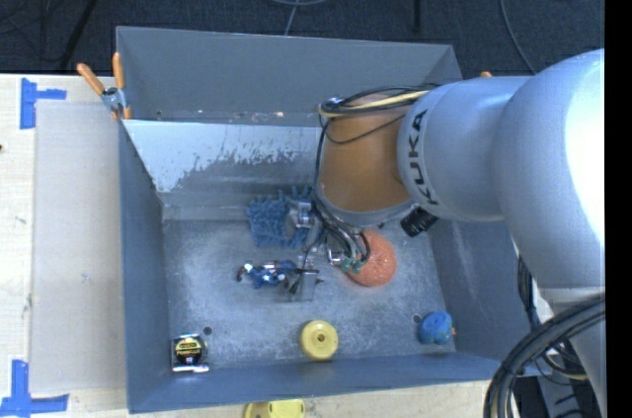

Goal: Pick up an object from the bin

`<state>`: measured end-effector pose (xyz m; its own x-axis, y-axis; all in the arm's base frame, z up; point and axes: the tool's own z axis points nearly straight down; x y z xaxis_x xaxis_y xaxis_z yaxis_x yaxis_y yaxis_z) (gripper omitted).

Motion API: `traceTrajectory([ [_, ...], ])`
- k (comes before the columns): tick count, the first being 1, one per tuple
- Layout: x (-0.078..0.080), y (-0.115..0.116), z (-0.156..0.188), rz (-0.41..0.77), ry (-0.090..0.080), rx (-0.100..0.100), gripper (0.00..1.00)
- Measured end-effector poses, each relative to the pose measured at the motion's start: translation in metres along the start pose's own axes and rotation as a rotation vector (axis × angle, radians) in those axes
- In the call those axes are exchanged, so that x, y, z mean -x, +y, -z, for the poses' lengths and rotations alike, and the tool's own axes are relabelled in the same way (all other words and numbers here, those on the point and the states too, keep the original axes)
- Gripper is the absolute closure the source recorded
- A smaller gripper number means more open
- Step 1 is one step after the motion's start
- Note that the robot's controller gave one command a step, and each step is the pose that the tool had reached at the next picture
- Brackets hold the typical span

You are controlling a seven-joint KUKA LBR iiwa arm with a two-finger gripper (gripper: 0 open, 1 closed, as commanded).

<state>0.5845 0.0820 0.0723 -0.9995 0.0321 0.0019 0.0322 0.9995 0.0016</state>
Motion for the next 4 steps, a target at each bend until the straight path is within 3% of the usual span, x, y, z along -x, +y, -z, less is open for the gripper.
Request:
traceTrajectory([
  [1,0.040,0.003,0.001,-0.267,-0.012,0.001,1.00],
  [2,0.040,0.003,0.001,-0.267,-0.012,0.001,1.00],
  [3,0.032,0.003,0.040,-0.270,0.004,-0.002,1.00],
  [4,0.030,0.005,0.062,-0.276,0.002,-0.002,0.00],
])
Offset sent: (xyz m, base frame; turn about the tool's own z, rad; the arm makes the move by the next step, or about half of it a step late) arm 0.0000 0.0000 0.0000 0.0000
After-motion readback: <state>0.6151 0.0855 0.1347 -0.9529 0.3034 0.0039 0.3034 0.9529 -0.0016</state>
